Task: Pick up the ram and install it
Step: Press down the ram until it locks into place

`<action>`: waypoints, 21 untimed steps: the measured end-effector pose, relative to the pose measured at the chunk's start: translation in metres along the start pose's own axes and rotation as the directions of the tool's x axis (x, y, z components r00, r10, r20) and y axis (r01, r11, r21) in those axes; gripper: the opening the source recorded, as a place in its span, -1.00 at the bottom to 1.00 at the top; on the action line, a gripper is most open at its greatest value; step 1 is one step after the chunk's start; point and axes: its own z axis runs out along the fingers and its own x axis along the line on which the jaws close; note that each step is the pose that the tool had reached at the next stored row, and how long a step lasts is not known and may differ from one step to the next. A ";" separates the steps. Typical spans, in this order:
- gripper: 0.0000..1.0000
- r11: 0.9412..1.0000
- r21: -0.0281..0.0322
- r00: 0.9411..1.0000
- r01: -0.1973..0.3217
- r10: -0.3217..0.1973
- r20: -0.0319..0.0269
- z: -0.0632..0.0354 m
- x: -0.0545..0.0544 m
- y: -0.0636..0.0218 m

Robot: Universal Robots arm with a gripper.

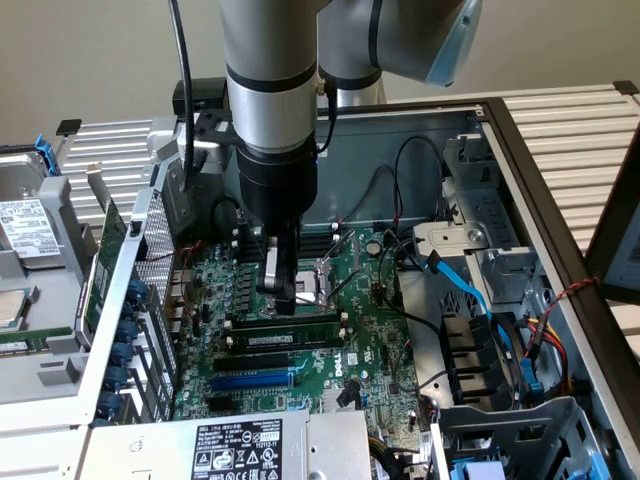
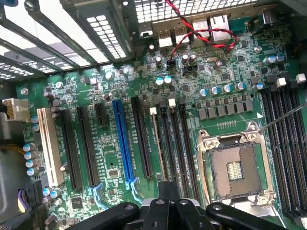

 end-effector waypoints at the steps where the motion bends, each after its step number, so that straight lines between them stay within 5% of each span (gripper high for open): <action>1: -0.79 1.000 0.000 1.000 -0.016 0.016 0.000 0.0002 0.000 0.0000; 8: -0.79 0.991 -0.003 0.991 -0.130 0.130 0.002 0.0005 0.000 0.0000; 17: -0.79 0.965 -0.006 0.965 -0.263 0.263 0.003 0.0004 0.000 0.0000; 21: -0.79 0.956 0.010 0.956 -0.293 0.293 -0.010 0.0005 0.000 0.0000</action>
